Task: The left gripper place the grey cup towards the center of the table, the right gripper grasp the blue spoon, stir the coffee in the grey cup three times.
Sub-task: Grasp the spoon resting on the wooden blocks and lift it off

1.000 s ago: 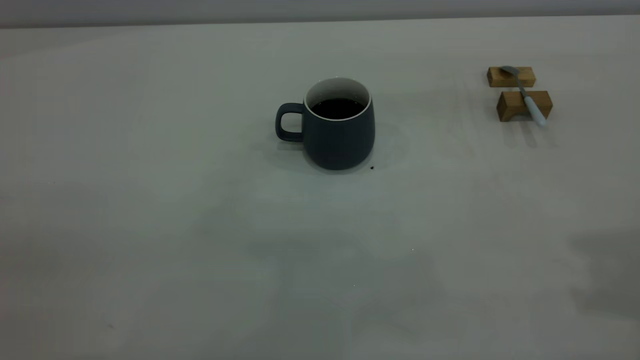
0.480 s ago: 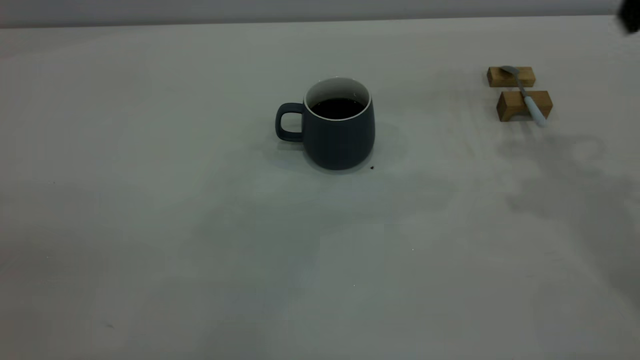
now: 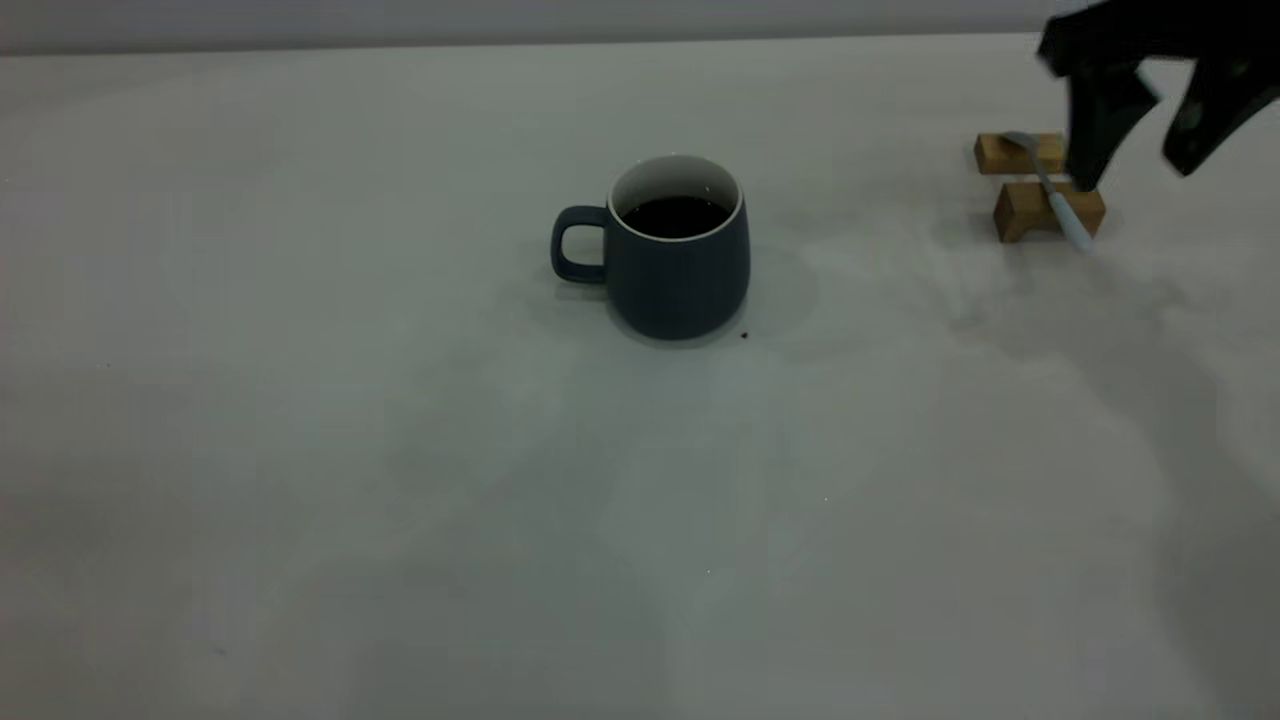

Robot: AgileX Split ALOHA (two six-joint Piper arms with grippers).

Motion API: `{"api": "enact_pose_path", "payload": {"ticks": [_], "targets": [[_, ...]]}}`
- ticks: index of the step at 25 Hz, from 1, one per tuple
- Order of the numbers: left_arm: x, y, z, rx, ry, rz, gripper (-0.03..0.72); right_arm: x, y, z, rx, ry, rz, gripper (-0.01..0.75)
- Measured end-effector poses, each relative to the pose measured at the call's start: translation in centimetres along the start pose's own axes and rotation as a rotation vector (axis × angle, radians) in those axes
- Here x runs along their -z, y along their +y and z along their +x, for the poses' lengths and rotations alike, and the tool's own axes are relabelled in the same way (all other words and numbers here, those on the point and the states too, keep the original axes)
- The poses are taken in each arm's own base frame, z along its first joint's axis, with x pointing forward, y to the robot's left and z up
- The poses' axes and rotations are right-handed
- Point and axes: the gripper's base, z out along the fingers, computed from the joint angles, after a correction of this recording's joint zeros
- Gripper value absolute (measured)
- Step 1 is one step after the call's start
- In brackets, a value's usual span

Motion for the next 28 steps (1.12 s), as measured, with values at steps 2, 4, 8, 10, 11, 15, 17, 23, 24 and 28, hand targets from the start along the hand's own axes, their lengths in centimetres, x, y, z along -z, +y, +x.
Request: {"api": "enact_pose_path", "payload": {"ticks": [2, 4, 8, 10, 11, 15, 17, 23, 24, 28], "targets": [[0.0, 0.0, 0.0, 0.0, 0.0, 0.0, 0.563, -1.4, -0.1, -0.7, 0.0, 0.015, -0.002, 0.676], [0.0, 0.0, 0.0, 0.0, 0.0, 0.0, 0.563, -2.6, -0.2, -1.3, 0.0, 0.024, -0.003, 0.686], [0.0, 0.0, 0.0, 0.0, 0.0, 0.0, 0.563, -4.6, -0.3, -2.4, 0.0, 0.033, -0.003, 0.687], [0.0, 0.0, 0.0, 0.0, 0.0, 0.0, 0.563, -5.6, -0.4, -2.9, 0.004, 0.038, 0.0, 0.687], [0.0, 0.0, 0.0, 0.0, 0.0, 0.0, 0.563, -5.9, -0.5, -3.1, 0.007, 0.04, 0.002, 0.687], [0.0, 0.0, 0.0, 0.0, 0.0, 0.0, 0.563, -7.1, -1.0, -3.7, 0.008, 0.046, 0.011, 0.686], [0.0, 0.0, 0.0, 0.0, 0.0, 0.0, 0.563, -7.5, -1.6, -3.7, -0.006, 0.052, 0.012, 0.683], [0.0, 0.0, 0.0, 0.0, 0.0, 0.0, 0.563, -8.3, -2.9, -3.5, -0.029, 0.062, 0.018, 0.669], [0.0, 0.0, 0.0, 0.0, 0.0, 0.0, 0.563, -8.3, -3.0, -3.6, -0.03, 0.056, 0.019, 0.659], [0.0, 0.0, 0.0, 0.0, 0.0, 0.0, 0.563, -8.3, -3.1, -3.7, -0.022, 0.042, 0.029, 0.56]]}}
